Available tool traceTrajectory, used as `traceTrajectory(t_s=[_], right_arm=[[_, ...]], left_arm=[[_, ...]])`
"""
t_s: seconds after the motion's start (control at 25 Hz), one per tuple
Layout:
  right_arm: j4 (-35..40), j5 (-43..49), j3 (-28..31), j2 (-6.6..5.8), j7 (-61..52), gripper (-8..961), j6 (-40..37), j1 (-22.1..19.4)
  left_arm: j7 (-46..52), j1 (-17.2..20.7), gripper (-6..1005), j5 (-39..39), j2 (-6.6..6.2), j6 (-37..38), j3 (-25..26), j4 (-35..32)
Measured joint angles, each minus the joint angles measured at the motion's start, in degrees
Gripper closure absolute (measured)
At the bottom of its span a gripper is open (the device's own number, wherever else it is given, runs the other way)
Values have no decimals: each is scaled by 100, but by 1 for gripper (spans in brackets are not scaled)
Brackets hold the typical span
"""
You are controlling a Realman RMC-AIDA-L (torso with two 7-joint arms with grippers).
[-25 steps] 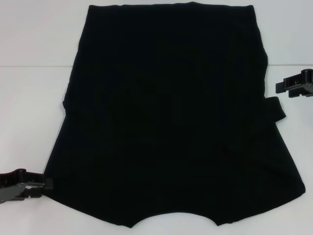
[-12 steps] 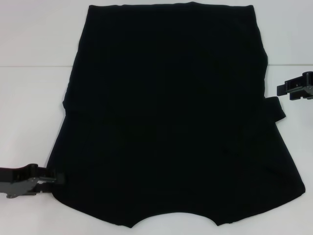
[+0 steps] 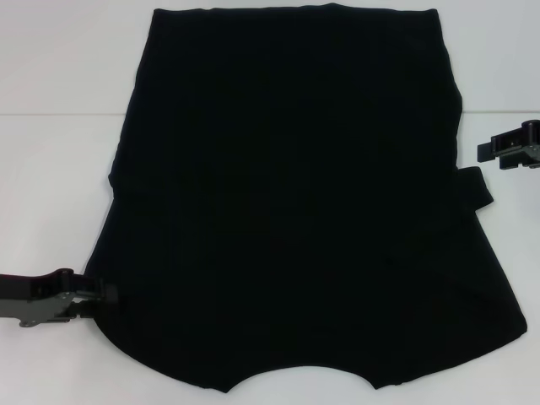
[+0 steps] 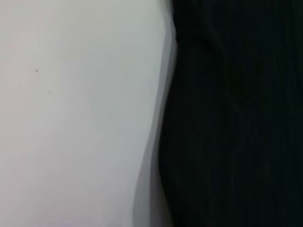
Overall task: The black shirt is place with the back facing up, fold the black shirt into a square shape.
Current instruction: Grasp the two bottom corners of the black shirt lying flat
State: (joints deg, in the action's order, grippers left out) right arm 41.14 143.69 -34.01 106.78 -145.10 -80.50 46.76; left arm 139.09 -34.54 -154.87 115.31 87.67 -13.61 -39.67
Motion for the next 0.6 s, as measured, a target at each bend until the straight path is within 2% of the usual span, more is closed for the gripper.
traceTrajectory(t_s=[0.6], right_arm=[[0,3,0,-10,0,464,-20,-28]], left_arm=[[3,-165,522,19,32,-303,7,143]])
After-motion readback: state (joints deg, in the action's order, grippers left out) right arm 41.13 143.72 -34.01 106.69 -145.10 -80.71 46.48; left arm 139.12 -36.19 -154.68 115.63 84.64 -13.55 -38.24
